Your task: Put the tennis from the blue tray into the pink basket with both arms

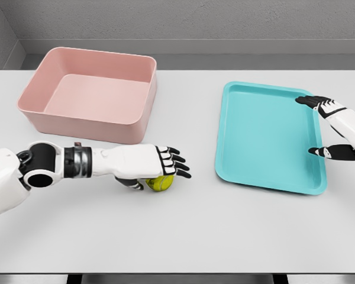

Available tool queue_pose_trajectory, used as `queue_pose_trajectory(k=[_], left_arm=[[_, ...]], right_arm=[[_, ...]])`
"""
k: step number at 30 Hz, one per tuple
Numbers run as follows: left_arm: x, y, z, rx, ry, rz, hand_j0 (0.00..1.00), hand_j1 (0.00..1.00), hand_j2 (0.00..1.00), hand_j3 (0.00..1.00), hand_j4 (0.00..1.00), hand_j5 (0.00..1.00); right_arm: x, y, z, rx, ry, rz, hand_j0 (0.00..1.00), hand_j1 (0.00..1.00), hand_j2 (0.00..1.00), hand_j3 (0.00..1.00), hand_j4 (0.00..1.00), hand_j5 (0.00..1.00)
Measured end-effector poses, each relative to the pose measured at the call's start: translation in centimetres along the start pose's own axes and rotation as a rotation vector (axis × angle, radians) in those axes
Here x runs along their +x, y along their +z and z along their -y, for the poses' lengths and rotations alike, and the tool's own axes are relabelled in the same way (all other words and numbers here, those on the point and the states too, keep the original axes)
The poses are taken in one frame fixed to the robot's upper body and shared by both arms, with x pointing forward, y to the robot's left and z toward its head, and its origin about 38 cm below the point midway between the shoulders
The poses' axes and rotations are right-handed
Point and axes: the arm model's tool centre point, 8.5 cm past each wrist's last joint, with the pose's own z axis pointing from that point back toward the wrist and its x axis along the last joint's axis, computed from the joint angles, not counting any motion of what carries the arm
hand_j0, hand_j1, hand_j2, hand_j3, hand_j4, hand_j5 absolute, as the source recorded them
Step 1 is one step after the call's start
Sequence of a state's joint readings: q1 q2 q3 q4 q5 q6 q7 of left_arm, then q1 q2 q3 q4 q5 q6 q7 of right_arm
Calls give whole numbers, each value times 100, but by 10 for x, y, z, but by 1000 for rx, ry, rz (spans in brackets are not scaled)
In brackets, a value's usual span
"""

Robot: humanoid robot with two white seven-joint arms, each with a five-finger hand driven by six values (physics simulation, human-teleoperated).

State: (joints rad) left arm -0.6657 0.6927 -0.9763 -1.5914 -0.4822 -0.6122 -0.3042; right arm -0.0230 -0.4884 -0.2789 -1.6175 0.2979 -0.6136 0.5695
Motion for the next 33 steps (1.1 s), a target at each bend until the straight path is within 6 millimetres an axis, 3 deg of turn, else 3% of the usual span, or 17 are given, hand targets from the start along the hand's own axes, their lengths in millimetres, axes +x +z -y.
queue_pose_trajectory(k=[5, 9, 17, 25, 33], left_arm=[[0, -2, 3, -6, 7, 1, 99, 99, 99, 99, 99, 99], [0, -3, 5, -13, 5, 3, 86, 86, 86, 86, 86, 86], [-2, -3, 10, -31, 13, -4, 82, 82, 82, 82, 82, 82], [-4, -3, 13, -53, 21, -9, 58, 58, 58, 58, 58, 58], [-6, -2, 9, -62, 9, -11, 58, 58, 58, 58, 58, 58]], right_arm=[[-1, 0, 0, 0, -1, -2, 100, 100, 100, 100, 100, 100], [0, 0, 0, 0, -1, -1, 100, 100, 100, 100, 100, 100], [-1, 0, 0, -1, -2, -2, 100, 100, 100, 100, 100, 100], [-5, 2, -3, 2, -12, -13, 100, 100, 100, 100, 100, 100], [-6, 3, -2, 1, -12, -17, 100, 100, 100, 100, 100, 100]])
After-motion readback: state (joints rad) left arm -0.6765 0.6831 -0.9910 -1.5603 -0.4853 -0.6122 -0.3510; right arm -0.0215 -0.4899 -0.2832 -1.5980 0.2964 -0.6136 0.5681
